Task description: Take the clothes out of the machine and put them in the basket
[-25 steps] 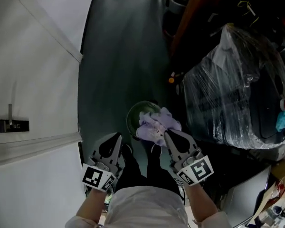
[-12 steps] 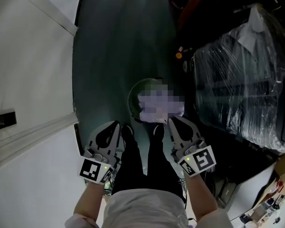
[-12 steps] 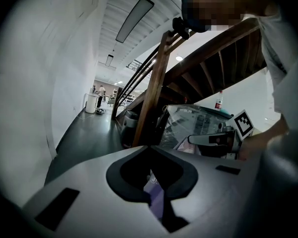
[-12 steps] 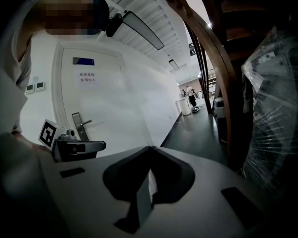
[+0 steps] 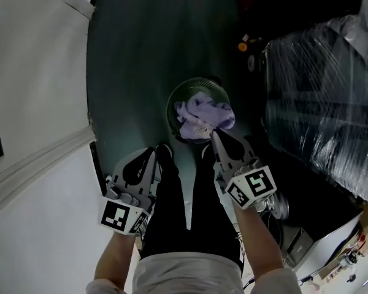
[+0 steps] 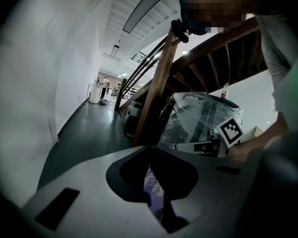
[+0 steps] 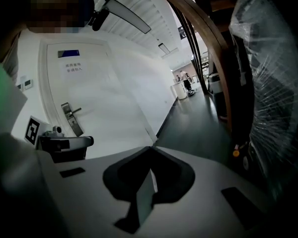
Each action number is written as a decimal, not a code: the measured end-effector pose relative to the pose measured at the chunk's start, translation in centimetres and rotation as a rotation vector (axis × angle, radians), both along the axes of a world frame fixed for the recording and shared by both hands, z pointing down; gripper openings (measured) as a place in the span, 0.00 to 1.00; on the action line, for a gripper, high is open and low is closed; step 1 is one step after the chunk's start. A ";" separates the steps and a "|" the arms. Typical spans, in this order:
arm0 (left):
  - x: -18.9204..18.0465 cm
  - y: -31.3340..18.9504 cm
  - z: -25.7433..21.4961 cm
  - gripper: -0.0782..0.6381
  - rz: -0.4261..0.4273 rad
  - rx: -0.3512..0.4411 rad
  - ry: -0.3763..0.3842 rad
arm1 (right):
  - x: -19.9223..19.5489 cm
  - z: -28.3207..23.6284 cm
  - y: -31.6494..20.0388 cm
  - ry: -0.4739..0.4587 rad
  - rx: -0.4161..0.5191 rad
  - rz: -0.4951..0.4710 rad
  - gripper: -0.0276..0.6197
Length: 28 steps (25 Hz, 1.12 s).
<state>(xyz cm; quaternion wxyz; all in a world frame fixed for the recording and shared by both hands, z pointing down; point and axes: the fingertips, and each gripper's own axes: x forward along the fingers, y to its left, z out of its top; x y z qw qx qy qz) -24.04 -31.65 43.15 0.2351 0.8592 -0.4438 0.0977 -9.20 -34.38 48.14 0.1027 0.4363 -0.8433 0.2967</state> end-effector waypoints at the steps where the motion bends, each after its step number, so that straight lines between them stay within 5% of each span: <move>1: 0.0 0.1 0.7 0.14 0.000 -0.006 -0.002 | 0.0 1.3 -0.1 0.003 -0.017 0.003 0.06; 20: 1.0 -0.2 13.1 0.14 0.040 -0.129 -0.036 | 0.7 21.8 -0.2 0.199 -0.264 -0.032 0.06; 28: 2.0 0.8 18.7 0.14 0.132 -0.223 -0.145 | 1.5 25.6 0.6 0.303 -0.339 -0.050 0.06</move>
